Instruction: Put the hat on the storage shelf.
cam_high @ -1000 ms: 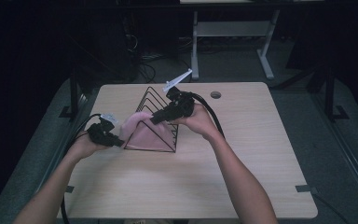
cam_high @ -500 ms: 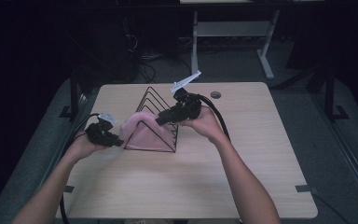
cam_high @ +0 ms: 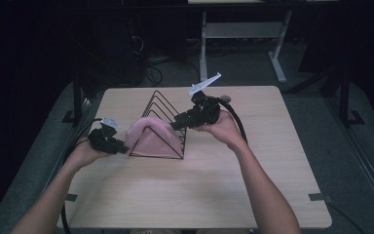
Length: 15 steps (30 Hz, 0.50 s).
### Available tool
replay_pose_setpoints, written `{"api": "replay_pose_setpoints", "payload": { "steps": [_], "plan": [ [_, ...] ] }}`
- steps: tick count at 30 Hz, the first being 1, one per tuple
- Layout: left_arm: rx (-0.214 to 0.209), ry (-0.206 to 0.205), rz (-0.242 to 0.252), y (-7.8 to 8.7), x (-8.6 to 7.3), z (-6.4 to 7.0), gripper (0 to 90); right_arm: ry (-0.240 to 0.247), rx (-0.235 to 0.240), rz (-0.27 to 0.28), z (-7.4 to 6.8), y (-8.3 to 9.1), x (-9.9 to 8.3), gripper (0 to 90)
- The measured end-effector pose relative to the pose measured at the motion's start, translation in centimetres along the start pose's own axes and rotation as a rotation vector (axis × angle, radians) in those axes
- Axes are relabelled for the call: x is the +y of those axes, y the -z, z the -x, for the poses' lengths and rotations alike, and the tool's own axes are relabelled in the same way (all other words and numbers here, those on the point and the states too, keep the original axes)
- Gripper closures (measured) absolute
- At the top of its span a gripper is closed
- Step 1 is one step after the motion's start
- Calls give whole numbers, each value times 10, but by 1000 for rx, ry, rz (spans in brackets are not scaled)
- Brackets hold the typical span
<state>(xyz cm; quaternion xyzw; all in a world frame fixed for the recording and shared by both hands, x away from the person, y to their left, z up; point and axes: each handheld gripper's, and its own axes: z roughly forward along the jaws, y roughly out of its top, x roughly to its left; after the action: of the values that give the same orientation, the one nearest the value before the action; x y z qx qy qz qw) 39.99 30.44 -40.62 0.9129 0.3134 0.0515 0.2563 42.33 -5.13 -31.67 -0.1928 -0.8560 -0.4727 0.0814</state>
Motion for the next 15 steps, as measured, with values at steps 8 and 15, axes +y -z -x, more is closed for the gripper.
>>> {"api": "replay_pose_setpoints", "payload": {
  "steps": [8,15],
  "plan": [
    [5,16,11,3,-1,1,634,-20,-13,16,4,11,-5,439],
    [4,36,19,8,-2,2,572,-53,-43,11,9,23,-15,388]
  ]
}}
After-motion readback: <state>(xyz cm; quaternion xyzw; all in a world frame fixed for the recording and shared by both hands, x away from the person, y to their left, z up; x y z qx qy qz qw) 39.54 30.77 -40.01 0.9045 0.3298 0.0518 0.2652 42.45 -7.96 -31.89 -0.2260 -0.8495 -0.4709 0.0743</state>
